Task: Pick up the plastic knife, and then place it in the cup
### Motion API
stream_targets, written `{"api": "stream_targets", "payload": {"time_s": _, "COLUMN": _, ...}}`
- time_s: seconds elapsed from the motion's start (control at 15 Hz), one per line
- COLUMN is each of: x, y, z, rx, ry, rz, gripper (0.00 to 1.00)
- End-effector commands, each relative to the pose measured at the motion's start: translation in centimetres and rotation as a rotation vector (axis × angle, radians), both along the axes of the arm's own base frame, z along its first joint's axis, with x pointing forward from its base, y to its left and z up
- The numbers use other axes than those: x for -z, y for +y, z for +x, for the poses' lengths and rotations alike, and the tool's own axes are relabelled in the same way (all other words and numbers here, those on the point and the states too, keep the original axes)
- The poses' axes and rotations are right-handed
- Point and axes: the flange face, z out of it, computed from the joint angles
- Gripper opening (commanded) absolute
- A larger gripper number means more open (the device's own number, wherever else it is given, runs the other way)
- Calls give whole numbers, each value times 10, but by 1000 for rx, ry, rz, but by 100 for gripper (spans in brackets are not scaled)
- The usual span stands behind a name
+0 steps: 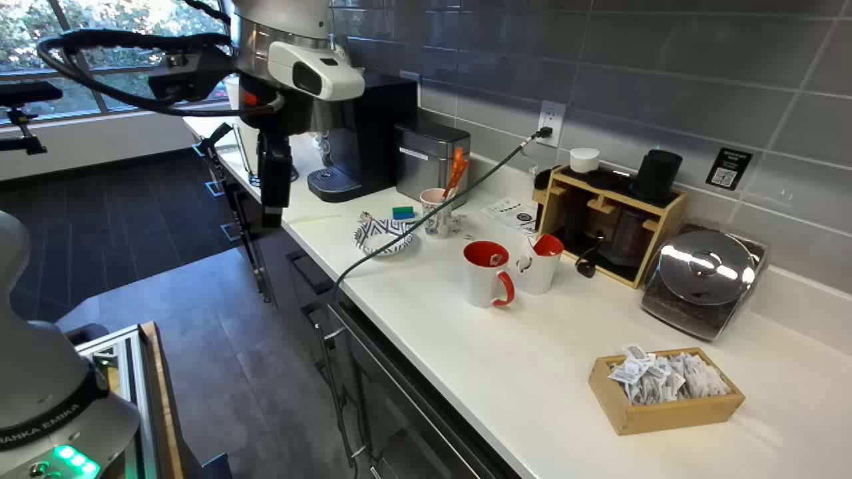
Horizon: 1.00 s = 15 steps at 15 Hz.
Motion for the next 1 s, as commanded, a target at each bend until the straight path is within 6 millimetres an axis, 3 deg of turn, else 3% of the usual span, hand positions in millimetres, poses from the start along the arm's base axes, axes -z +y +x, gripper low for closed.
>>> {"api": "stream_targets", "payload": {"time_s": 0.0, "x": -1, "y": 0, "z": 0, "rx": 0, "ry": 1, "rz": 0, "gripper": 100}}
{"api": "stream_targets", "payload": {"time_s": 0.53, "x": -1, "y": 0, "z": 0, "rx": 0, "ry": 1, "rz": 0, "gripper": 100}}
{"api": "stream_targets", "payload": {"time_s": 0.93, "x": 37, "y": 83, "z": 27, "rx": 274, "ry": -179, "rz": -110, "gripper": 100}}
